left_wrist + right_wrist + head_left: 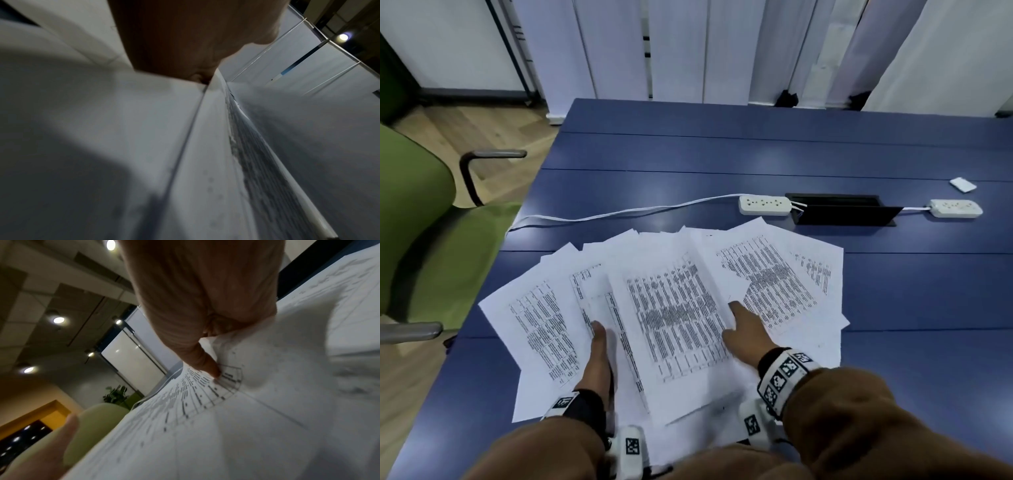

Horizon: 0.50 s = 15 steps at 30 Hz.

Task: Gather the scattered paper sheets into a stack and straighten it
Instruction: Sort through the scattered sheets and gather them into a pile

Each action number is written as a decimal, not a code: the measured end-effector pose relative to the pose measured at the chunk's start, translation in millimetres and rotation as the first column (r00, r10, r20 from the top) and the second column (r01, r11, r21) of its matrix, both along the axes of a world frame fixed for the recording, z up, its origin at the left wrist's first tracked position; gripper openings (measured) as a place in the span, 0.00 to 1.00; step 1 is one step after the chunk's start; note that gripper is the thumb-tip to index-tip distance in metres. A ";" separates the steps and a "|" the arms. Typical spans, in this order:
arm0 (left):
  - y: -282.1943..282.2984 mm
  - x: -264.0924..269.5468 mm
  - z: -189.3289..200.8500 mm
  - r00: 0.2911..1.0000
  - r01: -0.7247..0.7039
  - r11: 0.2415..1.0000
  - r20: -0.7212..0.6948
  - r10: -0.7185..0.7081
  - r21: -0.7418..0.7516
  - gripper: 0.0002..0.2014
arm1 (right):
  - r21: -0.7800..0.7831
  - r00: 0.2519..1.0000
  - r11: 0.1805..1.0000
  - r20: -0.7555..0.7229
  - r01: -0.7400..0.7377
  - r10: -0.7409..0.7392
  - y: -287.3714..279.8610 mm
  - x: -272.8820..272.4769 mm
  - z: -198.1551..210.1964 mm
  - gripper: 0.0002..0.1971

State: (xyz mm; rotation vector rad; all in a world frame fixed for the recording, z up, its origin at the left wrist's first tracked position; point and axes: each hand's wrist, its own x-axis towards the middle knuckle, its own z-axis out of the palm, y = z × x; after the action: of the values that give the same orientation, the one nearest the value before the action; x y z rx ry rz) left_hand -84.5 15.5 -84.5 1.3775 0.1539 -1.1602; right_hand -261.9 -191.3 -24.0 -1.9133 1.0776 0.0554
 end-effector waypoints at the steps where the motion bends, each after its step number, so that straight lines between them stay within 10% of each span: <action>1: 0.3 1.1 -3.5 1.000 -0.011 1.000 0.016 0.011 -0.009 0.59 | -0.022 1.000 0.999 -0.006 -0.027 0.027 3.1 0.8 -3.3 0.21; 5: 1.8 -0.3 -8.4 0.954 0.057 0.998 0.293 -0.064 0.032 0.56 | 0.065 0.986 0.985 -0.038 -0.159 0.162 -5.7 -2.5 -9.9 0.26; 9: 4.2 1.9 -9.4 0.921 0.067 0.986 0.372 -0.119 0.150 0.60 | -0.145 0.975 0.965 -0.009 0.219 -0.222 -65.7 -26.9 -6.7 0.29; 15: 1.1 4.8 -10.0 0.908 0.048 0.988 0.405 -0.104 0.145 0.47 | -0.383 0.785 0.914 -0.523 0.133 -0.334 -140.5 -95.1 -19.2 0.58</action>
State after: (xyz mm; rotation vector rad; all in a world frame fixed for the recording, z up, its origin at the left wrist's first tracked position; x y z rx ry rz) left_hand -79.7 16.6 -94.5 1.7296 -0.1302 -0.9088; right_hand -357.0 -331.9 -43.3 -2.0929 1.8381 0.3613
